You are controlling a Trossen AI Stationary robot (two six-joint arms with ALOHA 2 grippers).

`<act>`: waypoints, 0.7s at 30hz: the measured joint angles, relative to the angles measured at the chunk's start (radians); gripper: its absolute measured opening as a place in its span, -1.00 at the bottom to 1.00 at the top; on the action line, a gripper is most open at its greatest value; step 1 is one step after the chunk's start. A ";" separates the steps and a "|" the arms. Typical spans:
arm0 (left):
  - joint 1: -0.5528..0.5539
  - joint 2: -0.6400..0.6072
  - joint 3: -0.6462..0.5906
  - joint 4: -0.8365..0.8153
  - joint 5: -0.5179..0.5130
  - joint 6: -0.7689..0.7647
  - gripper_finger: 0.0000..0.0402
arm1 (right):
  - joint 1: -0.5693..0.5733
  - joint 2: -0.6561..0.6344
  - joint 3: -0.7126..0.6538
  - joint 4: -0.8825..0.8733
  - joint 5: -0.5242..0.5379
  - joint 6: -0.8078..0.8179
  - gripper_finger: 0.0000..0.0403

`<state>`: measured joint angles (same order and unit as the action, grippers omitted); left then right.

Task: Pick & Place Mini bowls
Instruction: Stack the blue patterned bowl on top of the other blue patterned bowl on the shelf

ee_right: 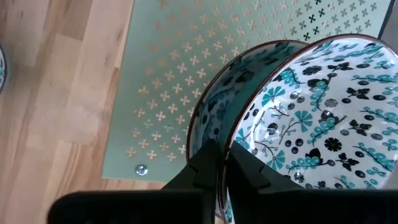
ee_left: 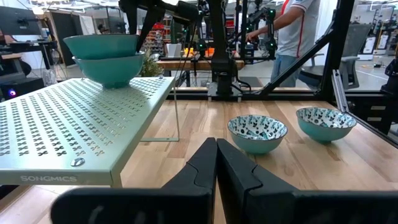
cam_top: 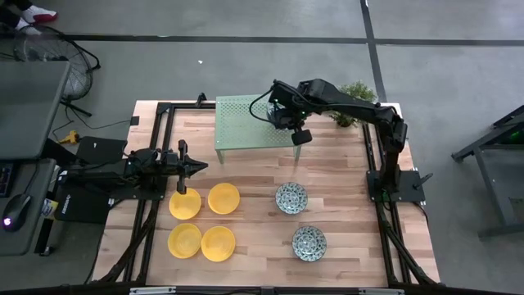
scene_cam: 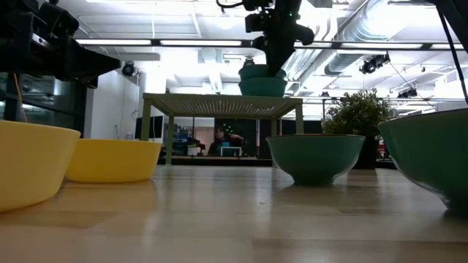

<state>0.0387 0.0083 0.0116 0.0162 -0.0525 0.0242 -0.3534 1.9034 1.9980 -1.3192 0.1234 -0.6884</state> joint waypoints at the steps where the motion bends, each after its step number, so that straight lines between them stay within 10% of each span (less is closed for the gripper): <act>1: 0.000 0.000 0.000 0.000 0.000 0.000 -0.97 | 0.000 0.000 0.000 0.000 0.003 0.000 -0.89; 21: 0.000 0.000 0.000 0.000 0.000 0.000 -0.97 | 0.000 -0.007 0.002 0.009 0.005 0.011 -0.65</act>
<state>0.0391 0.0086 0.0116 0.0162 -0.0525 0.0246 -0.3531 1.8961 1.9999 -1.3103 0.1287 -0.6769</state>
